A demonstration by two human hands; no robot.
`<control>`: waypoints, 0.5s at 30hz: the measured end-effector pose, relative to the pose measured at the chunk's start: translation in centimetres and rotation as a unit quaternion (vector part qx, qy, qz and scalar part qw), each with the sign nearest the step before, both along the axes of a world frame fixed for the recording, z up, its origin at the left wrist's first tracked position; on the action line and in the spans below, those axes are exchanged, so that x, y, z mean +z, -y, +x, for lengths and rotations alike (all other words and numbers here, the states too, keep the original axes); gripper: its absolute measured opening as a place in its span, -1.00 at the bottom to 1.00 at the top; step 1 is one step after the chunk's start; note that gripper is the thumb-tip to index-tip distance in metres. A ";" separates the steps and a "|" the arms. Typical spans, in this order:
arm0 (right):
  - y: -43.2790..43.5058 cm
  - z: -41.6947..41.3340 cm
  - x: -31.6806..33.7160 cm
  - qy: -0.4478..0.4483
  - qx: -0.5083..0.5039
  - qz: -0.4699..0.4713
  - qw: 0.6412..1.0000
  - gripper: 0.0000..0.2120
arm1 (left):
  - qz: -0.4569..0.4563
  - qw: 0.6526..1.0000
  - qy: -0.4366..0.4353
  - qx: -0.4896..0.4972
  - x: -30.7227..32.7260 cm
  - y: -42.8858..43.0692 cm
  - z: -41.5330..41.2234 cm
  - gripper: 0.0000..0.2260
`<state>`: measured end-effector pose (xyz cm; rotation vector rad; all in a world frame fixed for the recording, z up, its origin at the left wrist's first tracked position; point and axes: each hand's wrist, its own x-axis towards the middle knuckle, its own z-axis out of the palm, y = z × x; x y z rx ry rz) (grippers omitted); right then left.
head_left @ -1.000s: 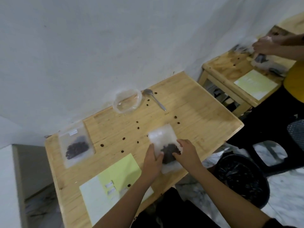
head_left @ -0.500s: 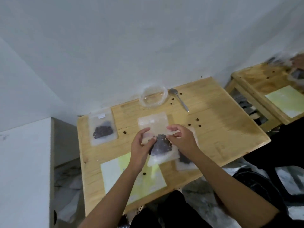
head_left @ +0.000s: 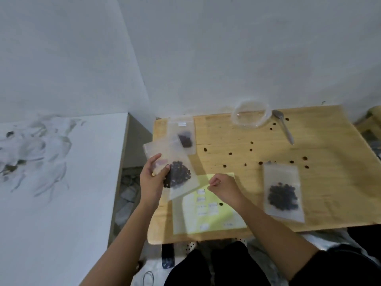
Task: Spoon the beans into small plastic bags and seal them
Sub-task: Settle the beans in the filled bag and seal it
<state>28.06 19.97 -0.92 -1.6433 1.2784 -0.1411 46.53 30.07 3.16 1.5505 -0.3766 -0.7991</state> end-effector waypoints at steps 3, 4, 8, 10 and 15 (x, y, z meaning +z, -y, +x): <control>-0.8 0.9 -0.6 -0.027 0.007 -0.013 1.000 -0.91 | -0.003 1.000 -0.004 0.017 -0.1 -1.1 0.4 -0.66; -1.0 1.2 -0.8 -0.031 0.008 -0.020 0.999 -0.87 | -0.002 1.000 -0.005 0.019 0.0 -1.4 0.4 -0.66; -1.4 1.9 -1.3 -0.058 0.027 -0.051 0.997 -0.83 | -0.004 1.000 -0.016 0.023 0.2 -1.9 0.5 -0.65; -1.5 2.1 -1.4 -0.073 0.040 -0.050 0.995 -0.81 | -0.004 0.999 -0.021 0.023 0.1 -2.0 0.6 -0.65; -0.7 2.2 -0.1 -0.049 -0.002 -0.055 0.997 -0.77 | -0.013 1.000 -0.020 0.003 0.4 -1.7 0.9 -0.61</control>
